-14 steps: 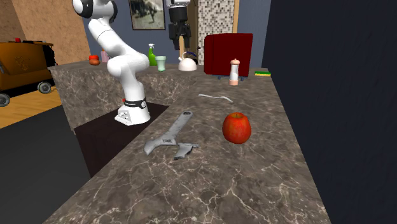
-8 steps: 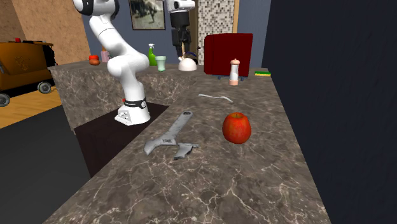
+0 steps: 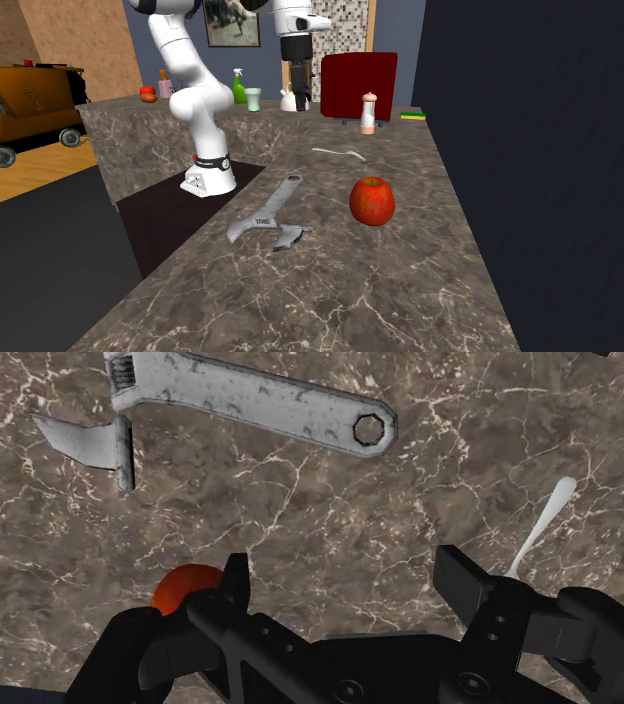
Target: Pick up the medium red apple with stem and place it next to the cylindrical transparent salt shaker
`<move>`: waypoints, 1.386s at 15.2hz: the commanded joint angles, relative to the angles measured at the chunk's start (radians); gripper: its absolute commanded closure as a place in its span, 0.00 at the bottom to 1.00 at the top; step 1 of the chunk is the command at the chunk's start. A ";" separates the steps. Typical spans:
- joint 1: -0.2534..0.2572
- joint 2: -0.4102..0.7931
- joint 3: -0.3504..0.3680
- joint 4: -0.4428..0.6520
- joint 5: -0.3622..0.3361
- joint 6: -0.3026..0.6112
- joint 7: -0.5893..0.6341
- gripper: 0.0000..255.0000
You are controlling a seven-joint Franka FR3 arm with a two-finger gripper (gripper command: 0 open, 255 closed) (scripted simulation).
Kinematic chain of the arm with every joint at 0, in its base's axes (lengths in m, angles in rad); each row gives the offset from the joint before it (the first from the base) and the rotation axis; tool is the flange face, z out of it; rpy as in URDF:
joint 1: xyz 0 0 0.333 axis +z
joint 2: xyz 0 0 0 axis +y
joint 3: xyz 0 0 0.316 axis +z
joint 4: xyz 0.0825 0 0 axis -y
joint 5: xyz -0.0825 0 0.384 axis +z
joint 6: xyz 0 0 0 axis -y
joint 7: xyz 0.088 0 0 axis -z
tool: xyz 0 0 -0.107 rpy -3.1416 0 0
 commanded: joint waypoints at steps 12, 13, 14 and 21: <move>0.039 0.561 -0.131 0.424 0.162 0.076 -0.630 0.00; 0.032 0.606 -0.128 0.467 0.178 0.072 -0.672 0.00; 0.024 0.650 -0.123 0.511 0.193 0.066 -0.713 0.00; -0.001 0.784 -0.099 0.606 0.234 0.092 -0.817 0.00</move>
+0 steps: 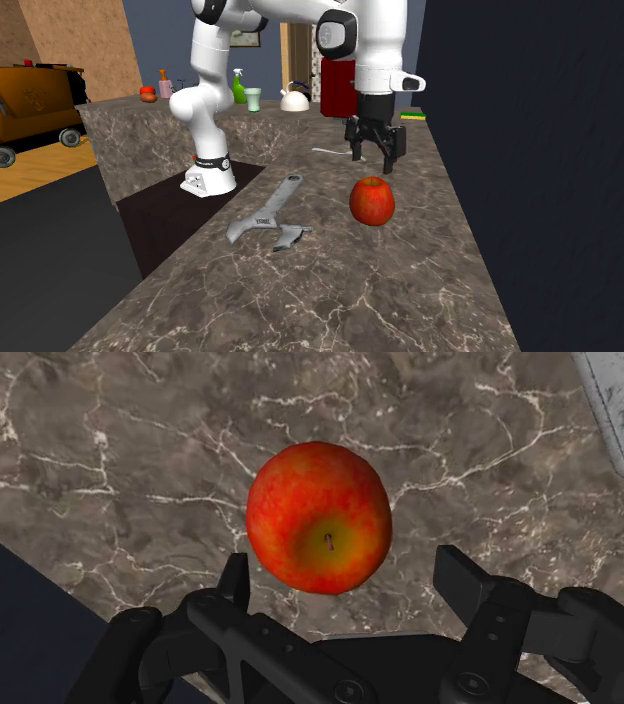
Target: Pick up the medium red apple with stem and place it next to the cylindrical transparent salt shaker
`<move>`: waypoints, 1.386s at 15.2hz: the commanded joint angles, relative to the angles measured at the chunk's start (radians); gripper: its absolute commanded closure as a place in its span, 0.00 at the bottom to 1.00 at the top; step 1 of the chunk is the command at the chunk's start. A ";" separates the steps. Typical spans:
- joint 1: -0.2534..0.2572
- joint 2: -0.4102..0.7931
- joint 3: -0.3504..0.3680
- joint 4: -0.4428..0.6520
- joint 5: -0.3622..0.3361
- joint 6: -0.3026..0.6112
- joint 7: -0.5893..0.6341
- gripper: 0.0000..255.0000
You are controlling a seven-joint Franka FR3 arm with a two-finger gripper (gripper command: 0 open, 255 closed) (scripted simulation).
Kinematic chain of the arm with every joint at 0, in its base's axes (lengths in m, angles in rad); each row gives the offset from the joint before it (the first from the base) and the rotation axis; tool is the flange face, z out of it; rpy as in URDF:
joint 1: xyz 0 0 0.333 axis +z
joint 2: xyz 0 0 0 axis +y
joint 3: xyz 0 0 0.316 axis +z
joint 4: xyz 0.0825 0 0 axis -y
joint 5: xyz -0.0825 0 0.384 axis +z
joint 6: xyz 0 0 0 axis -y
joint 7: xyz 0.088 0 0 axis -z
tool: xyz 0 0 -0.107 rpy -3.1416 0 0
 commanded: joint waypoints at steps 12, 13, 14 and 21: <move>-0.002 0.023 0.005 -0.031 0.011 0.053 -0.009 1.00; -0.002 0.023 0.005 -0.031 0.011 0.053 -0.009 1.00; -0.002 0.023 0.005 -0.031 0.011 0.053 -0.009 1.00; -0.002 0.023 0.005 -0.031 0.011 0.053 -0.009 1.00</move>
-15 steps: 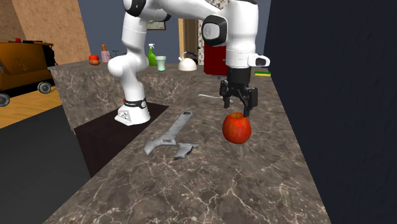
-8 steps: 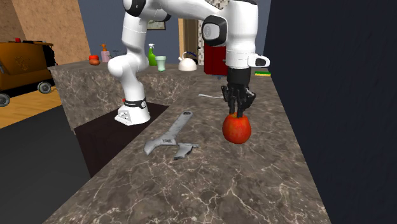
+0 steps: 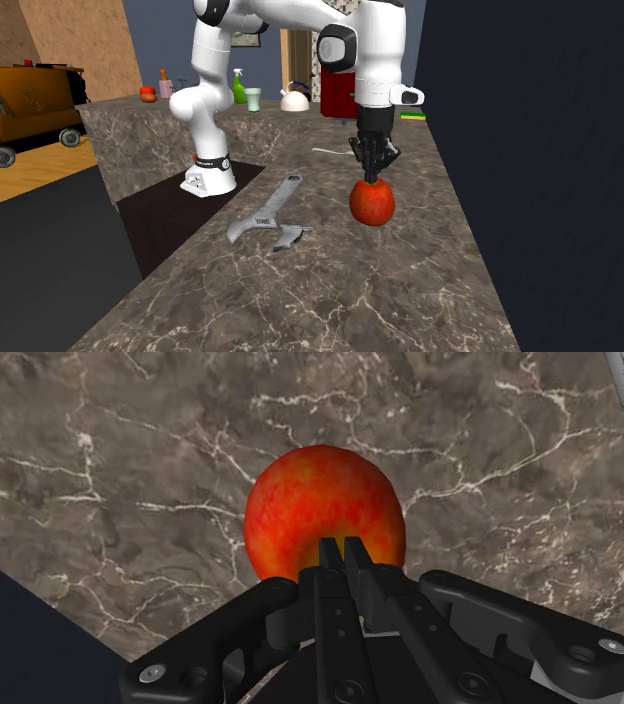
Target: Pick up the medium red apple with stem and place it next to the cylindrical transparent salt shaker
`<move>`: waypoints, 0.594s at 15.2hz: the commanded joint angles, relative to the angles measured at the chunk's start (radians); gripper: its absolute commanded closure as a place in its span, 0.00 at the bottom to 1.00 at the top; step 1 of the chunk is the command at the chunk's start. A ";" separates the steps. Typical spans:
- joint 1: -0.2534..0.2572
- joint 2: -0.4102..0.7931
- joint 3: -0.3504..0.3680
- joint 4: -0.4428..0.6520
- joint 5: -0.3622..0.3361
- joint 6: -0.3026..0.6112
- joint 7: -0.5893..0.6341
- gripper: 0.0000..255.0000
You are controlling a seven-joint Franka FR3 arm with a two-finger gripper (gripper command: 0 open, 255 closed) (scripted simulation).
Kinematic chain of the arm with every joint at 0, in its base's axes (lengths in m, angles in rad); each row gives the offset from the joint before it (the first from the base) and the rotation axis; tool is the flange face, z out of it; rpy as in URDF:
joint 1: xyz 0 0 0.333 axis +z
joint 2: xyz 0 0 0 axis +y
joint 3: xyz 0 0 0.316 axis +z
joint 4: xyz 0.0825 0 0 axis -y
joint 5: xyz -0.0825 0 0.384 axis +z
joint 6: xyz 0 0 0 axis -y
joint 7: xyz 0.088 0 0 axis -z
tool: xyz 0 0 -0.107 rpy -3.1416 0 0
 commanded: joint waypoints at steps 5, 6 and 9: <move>0.002 -0.020 -0.004 0.039 -0.011 -0.059 0.009 1.00; 0.002 -0.024 -0.005 0.048 -0.013 -0.071 0.010 1.00; 0.002 -0.033 -0.007 0.076 -0.017 -0.107 0.014 1.00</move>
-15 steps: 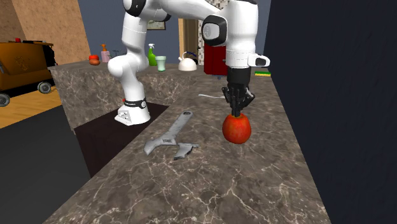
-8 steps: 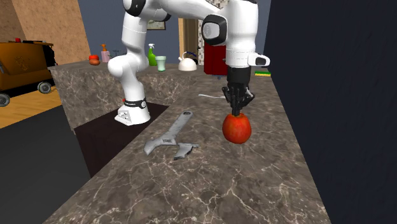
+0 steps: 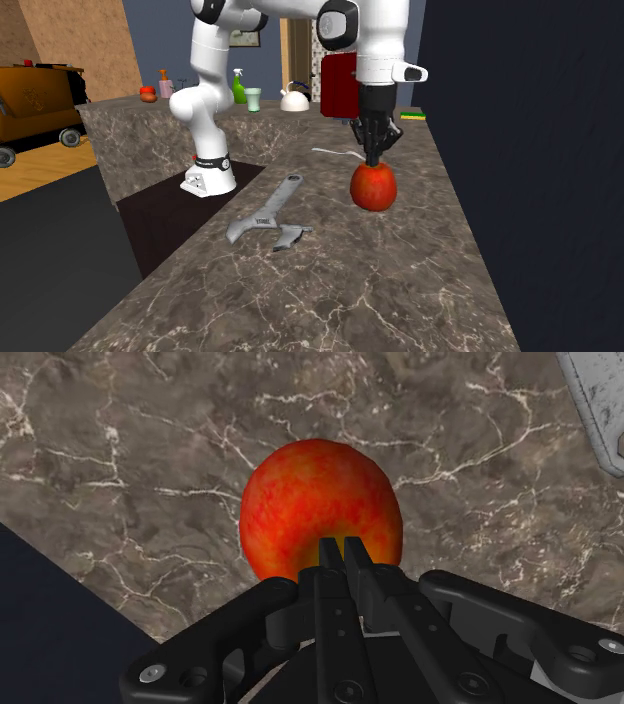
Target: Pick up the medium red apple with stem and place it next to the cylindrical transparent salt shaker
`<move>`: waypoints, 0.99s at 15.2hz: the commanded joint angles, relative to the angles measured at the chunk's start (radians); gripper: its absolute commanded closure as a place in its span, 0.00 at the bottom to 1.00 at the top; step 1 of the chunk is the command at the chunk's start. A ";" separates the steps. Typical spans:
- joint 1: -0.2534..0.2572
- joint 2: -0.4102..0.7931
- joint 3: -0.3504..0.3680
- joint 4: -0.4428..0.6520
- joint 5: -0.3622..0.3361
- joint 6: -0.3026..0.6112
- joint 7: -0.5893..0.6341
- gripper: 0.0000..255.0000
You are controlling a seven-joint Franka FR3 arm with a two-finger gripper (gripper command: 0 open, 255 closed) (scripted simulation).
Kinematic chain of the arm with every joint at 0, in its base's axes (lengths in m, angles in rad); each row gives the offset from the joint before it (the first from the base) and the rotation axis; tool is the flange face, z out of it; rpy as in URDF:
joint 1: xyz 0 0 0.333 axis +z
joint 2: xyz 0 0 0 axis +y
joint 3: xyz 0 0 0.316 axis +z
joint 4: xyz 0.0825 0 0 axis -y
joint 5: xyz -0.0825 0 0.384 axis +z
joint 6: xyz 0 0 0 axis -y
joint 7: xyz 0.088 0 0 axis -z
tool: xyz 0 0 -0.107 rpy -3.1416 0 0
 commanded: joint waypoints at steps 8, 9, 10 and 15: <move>-0.004 -0.016 -0.005 0.101 -0.010 -0.116 0.009 1.00; -0.005 -0.017 -0.006 0.114 -0.010 -0.129 0.010 1.00; -0.006 -0.017 -0.006 0.126 -0.011 -0.142 0.011 1.00; -0.010 -0.016 -0.008 0.196 -0.012 -0.210 0.014 1.00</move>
